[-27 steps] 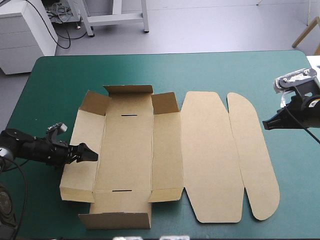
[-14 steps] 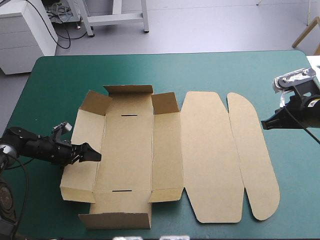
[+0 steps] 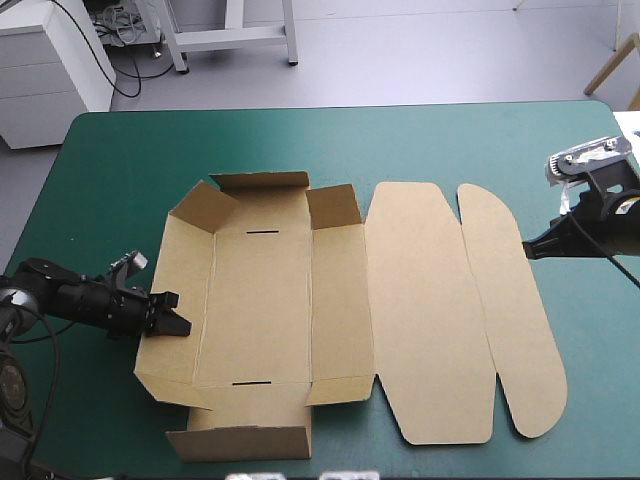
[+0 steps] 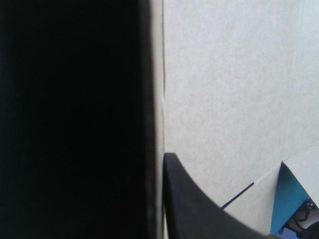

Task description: Fold the box

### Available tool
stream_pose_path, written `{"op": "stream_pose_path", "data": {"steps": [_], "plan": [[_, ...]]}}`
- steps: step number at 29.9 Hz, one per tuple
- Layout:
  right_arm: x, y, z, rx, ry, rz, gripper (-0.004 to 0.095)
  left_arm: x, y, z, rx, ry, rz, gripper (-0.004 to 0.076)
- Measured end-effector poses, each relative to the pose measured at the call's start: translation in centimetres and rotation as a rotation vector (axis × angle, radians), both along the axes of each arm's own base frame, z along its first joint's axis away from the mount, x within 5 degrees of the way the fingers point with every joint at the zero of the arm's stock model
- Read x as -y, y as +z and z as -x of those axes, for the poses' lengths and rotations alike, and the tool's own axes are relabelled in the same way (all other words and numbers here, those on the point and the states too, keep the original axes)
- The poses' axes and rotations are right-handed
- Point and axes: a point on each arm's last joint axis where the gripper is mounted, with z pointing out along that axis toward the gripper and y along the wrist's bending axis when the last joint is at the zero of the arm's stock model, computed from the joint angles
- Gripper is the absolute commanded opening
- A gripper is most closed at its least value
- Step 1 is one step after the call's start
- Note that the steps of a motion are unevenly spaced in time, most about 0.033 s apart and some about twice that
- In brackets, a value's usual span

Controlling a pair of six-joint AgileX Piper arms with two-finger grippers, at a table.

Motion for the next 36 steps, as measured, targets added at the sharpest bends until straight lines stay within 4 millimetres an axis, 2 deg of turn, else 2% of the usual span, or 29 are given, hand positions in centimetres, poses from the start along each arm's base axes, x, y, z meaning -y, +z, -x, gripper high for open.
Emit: {"op": "stream_pose_path", "data": {"steps": [9, 14, 19, 24, 30, 32, 36], "plan": [[0.0, 0.1, 0.1, 0.003, 0.001, -0.004, -0.0019, 0.0, 1.0, -1.1, 0.086, -0.040, 0.012, -0.0010], [-0.1, 0.7, 0.9, 0.044, -0.001, 0.000, -0.0019, 0.0, 3.0, -2.9, 0.177, -0.095, -0.037, -0.0010], [-0.3, 1.8, 2.2, 0.108, -0.005, 0.007, -0.0019, 1.6, 6.4, -5.1, 0.283, -0.199, -0.130, -0.0010], [-0.4, 2.6, 3.4, 0.164, -0.009, 0.016, -0.0019, 5.3, 10.9, -7.0, 0.379, -0.361, -0.337, -0.0010], [-0.4, 3.0, 3.9, 0.186, -0.011, 0.023, -0.0019, 10.4, 16.5, -7.6, 0.579, -0.540, -0.573, -0.0010], [-0.4, 3.0, 4.0, 0.187, -0.012, 0.024, -0.0019, 12.4, 17.9, -7.5, 0.671, -0.597, -0.630, -0.0010], [-0.4, 3.0, 3.9, 0.189, -0.013, 0.026, -0.0019, 16.1, 18.9, -6.8, 0.831, -0.706, -0.735, -0.0010]]}}
